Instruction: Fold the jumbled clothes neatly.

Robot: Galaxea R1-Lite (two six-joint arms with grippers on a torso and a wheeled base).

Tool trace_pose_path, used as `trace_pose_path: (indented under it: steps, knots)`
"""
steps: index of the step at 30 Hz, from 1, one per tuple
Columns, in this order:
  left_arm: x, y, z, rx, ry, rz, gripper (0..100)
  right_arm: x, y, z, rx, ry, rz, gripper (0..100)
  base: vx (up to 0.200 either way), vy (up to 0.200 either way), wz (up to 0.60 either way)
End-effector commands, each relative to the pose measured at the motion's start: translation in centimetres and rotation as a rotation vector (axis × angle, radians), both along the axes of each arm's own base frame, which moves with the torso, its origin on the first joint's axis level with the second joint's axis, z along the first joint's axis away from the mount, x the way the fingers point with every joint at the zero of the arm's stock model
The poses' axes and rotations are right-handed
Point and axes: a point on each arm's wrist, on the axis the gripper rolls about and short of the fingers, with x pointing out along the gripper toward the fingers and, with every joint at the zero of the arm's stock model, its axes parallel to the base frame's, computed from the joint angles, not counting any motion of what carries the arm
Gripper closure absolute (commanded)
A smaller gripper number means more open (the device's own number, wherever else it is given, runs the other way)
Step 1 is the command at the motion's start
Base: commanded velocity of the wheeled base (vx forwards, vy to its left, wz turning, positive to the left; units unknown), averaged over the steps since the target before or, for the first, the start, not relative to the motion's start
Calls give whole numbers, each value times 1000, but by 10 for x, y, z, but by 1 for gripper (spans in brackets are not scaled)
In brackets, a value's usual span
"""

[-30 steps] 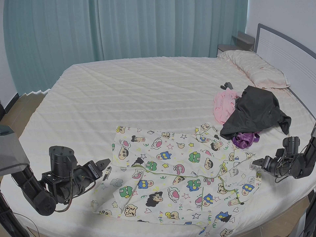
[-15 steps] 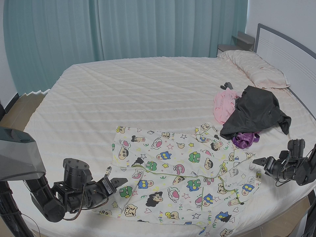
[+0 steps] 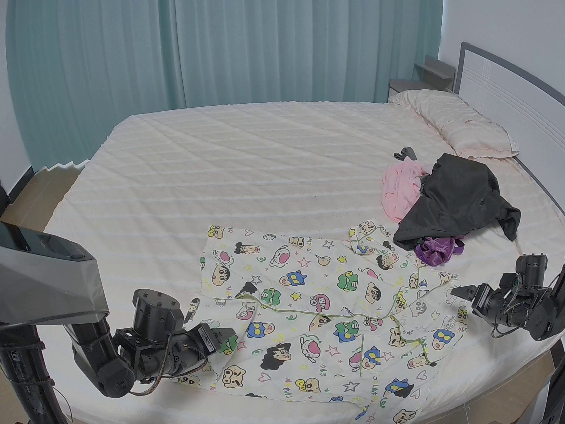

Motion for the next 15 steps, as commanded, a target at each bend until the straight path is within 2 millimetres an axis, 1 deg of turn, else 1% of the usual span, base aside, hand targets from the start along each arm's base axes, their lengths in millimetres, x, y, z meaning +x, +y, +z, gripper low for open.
trace_pose_path:
  steps: [1, 6, 12, 15]
  knots:
    - [1, -1, -5, 10, 13, 0, 100, -1, 0, -2, 1, 8, 2, 0, 0, 0, 0]
    - [-1, 2, -4, 16, 17, 12, 100, -1, 0, -1, 2, 6, 1, 0, 0, 0, 0]
    - [-1, 8, 14, 31, -61, 78, 100, -3, 0, -1, 2, 9, 0, 0, 0, 0, 0]
    - [-1, 11, 19, 35, -81, 91, 100, -3, 0, -1, 1, 10, 1, 0, 0, 0, 0]
